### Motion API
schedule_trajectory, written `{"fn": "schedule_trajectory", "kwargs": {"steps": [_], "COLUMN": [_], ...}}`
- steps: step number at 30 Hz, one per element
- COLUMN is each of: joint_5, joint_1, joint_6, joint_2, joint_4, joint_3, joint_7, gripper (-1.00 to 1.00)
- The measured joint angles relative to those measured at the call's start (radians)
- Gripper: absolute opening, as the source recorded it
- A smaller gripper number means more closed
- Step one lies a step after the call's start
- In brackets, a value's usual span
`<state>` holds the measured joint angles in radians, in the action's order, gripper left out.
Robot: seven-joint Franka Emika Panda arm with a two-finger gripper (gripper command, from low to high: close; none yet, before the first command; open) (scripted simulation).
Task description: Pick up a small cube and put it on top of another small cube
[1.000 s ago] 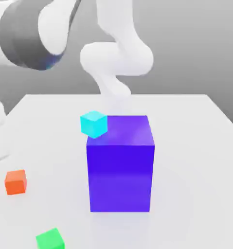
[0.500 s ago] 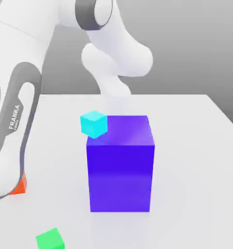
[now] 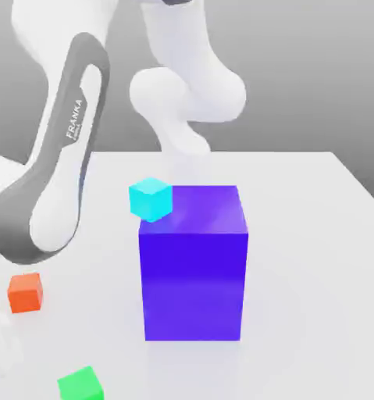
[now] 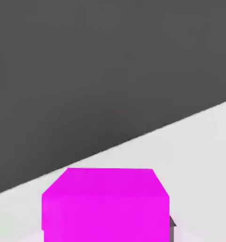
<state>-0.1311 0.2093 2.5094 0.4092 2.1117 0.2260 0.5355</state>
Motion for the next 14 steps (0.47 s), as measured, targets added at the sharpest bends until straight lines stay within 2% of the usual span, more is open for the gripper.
{"fn": "schedule_trajectory", "kwargs": {"steps": [6,10,11,14], "joint_5": [0.054,0.024,0.017,0.017], "joint_1": [-0.078,-0.074,-0.070,-0.070], "joint_6": [0.030,0.139,0.160,0.160], "joint_2": [-0.144,-0.050,-0.028,-0.028], "joint_4": [0.167,0.184,0.183,0.183], "joint_3": [-0.054,-0.083,-0.089,-0.089], "joint_7": [-0.053,-0.087,-0.092,-0.092], "gripper": [-1.00,-1.00,1.00,1.00]}}
